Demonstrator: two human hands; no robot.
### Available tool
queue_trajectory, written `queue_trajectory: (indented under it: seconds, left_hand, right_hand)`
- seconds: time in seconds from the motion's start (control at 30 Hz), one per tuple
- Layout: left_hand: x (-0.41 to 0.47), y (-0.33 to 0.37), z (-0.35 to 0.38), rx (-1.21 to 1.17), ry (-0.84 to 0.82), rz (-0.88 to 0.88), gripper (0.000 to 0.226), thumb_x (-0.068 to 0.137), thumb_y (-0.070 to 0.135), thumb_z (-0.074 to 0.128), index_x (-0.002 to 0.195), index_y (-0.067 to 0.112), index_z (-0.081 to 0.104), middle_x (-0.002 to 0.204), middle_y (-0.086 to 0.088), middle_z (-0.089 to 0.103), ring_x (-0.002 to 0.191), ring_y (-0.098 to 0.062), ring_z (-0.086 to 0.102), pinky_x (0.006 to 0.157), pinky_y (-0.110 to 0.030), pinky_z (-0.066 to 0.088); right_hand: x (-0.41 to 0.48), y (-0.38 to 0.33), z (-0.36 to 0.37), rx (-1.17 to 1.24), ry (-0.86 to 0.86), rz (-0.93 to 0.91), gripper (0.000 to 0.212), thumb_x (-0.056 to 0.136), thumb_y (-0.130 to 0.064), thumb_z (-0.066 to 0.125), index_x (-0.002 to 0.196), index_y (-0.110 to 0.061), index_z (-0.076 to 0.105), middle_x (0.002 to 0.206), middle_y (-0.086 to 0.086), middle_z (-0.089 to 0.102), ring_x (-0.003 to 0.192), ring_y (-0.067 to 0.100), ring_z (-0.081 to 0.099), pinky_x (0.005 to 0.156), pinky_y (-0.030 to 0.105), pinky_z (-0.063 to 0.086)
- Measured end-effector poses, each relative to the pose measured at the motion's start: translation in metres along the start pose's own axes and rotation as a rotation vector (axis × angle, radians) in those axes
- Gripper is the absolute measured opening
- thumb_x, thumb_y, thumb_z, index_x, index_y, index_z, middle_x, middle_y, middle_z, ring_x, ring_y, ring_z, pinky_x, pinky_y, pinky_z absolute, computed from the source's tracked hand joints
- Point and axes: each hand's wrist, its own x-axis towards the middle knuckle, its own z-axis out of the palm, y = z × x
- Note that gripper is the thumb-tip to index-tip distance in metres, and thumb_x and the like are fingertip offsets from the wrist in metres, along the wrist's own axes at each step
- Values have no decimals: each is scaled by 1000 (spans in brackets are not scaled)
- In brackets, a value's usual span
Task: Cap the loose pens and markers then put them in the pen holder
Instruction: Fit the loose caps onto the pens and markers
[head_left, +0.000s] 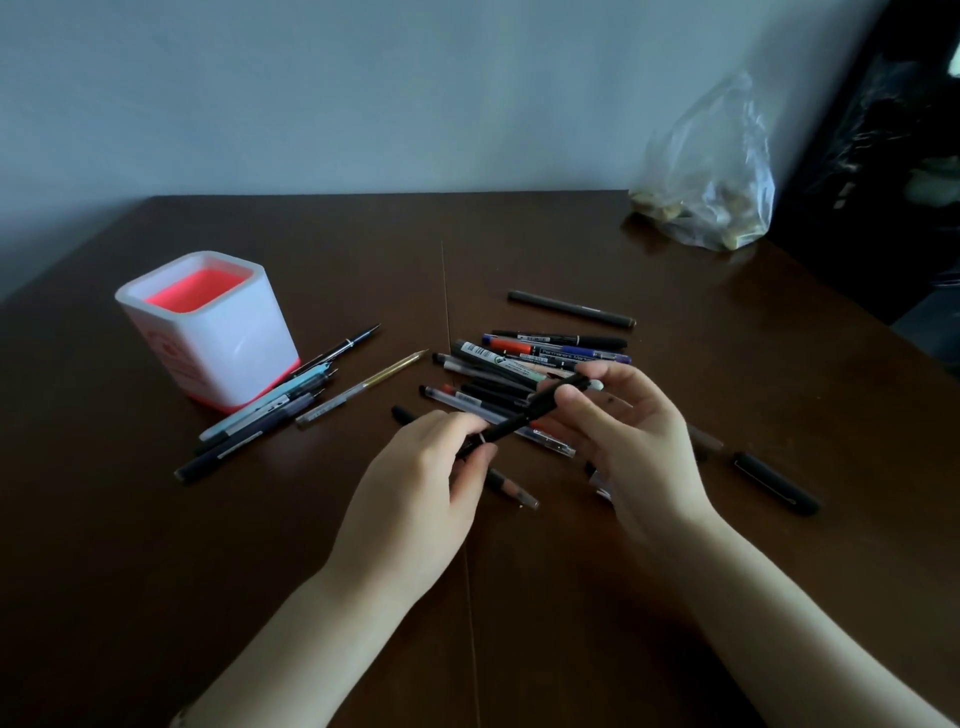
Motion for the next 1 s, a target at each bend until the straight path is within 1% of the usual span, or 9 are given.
queue_trajectory:
  seconds: [0.13,0.23,0.5,0.6,0.67,0.73,0.83,0.9,1.0]
  left_hand:
    - [-1,1,0,-37,43,8,22,83,19,58,101,9,65,90,1,66,87,-5,56,79,-13,43]
    - [0,1,-3,-73,49,7,29,83,28,54,98,8,67,87,1,67,87,-7,56,76,-15,44]
    - [3,5,-13,-75,62,17,23,81,22,57,96,9,69,87,-1,70,85,-9,62,75,-17,47]
    - [5,3,-16,248,211,18,40,80,36,52,112,14,58,104,-4,65,104,-23,57,91,-39,43]
    - [5,6,-19,247,360,-11,39,81,38,57,111,15,51,107,-2,56,105,-16,47,95,-25,33]
    - [6,17,-22,-102,390,-214,31,83,48,55,96,20,50,97,5,53,91,-7,50,79,-7,37]
    - [11,18,-13,-783,99,-685,51,72,57,40,103,20,56,95,0,63,91,-12,61,71,-16,46]
    - [14,13,-10,-1068,73,-748,57,73,50,40,113,12,55,98,-8,68,95,-19,65,78,-28,50]
    - [17,15,-15,-1193,233,-685,25,91,28,40,98,10,57,67,-1,68,71,-17,68,69,-33,56]
  right_hand:
    - [-7,8,7,-47,-85,8,22,62,-14,68,83,-15,61,88,12,73,86,27,70,78,42,57]
    - [-10,10,8,-28,-92,-27,20,61,-13,68,81,-17,63,85,13,74,81,30,71,75,44,57]
    - [-13,6,9,-75,-174,-168,15,64,-10,68,75,-19,63,85,8,74,82,25,71,70,33,58]
    - [-15,5,13,-142,-84,-176,15,65,-9,69,75,-13,58,81,7,74,78,20,72,67,28,58]
    - [-14,4,13,-20,25,-106,18,61,-13,69,74,-12,56,77,9,73,74,21,72,65,26,58]
    - [-13,1,11,165,90,-34,22,59,-11,67,74,-10,51,79,11,73,73,19,72,62,21,57]
    - [-16,-1,12,180,0,44,23,57,-11,68,70,-11,49,74,11,73,70,18,72,60,23,57]
    - [-20,3,16,-27,-112,75,26,55,-13,73,69,-11,51,73,11,73,70,22,72,64,30,59]
    - [-25,3,19,-509,-282,6,21,65,-16,77,75,-19,59,78,2,73,74,8,70,69,25,58]
